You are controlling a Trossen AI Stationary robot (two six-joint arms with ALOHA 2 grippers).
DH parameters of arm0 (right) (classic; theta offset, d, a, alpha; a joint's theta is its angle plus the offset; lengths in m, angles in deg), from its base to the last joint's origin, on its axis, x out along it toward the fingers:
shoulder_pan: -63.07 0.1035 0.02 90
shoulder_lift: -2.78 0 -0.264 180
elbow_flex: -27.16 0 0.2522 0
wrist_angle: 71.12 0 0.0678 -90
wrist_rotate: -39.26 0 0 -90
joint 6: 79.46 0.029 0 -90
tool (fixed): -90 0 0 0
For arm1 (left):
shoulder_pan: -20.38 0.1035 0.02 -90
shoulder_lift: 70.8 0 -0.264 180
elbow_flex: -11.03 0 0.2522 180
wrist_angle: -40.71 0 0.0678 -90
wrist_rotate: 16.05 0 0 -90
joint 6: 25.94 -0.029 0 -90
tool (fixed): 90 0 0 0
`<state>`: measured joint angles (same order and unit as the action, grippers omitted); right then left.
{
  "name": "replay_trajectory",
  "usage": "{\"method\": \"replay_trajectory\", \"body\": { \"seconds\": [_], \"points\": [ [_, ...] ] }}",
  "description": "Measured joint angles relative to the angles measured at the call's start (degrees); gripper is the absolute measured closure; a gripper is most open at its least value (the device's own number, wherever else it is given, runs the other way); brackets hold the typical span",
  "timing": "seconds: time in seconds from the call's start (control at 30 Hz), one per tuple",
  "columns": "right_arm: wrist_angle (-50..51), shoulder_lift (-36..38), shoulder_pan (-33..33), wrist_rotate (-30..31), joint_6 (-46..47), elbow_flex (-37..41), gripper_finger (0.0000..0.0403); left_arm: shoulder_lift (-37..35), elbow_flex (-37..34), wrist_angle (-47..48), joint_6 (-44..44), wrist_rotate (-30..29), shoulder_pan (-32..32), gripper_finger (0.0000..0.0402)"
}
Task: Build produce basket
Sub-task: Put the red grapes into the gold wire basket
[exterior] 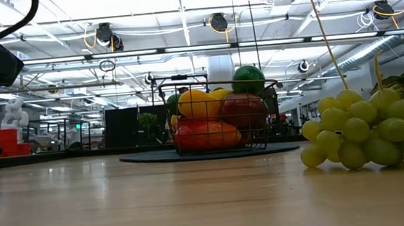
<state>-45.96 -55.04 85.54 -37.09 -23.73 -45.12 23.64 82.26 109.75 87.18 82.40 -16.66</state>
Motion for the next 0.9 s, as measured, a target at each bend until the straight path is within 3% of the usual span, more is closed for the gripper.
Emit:
{"method": "replay_trajectory", "body": {
  "seconds": [0.5, 0.83, 0.9],
  "points": [
    [0.02, 0.02, 0.16, 0.0, -0.9, 0.0, 0.0403, 0.0, -3.43, -4.59, 1.41, -0.13, -1.57, 0.0239],
    [0.02, 0.02, 0.16, 0.02, -0.9, 0.0, 0.0403, 0.0, -3.43, -5.92, 0.32, -0.11, -2.54, 0.0387],
    [0.02, 0.02, 0.16, 0.01, -0.9, 0.0, 0.0403, -0.84, -3.43, -5.9, 0.33, -0.7, -2.8, 0.0392]
  ]
}}
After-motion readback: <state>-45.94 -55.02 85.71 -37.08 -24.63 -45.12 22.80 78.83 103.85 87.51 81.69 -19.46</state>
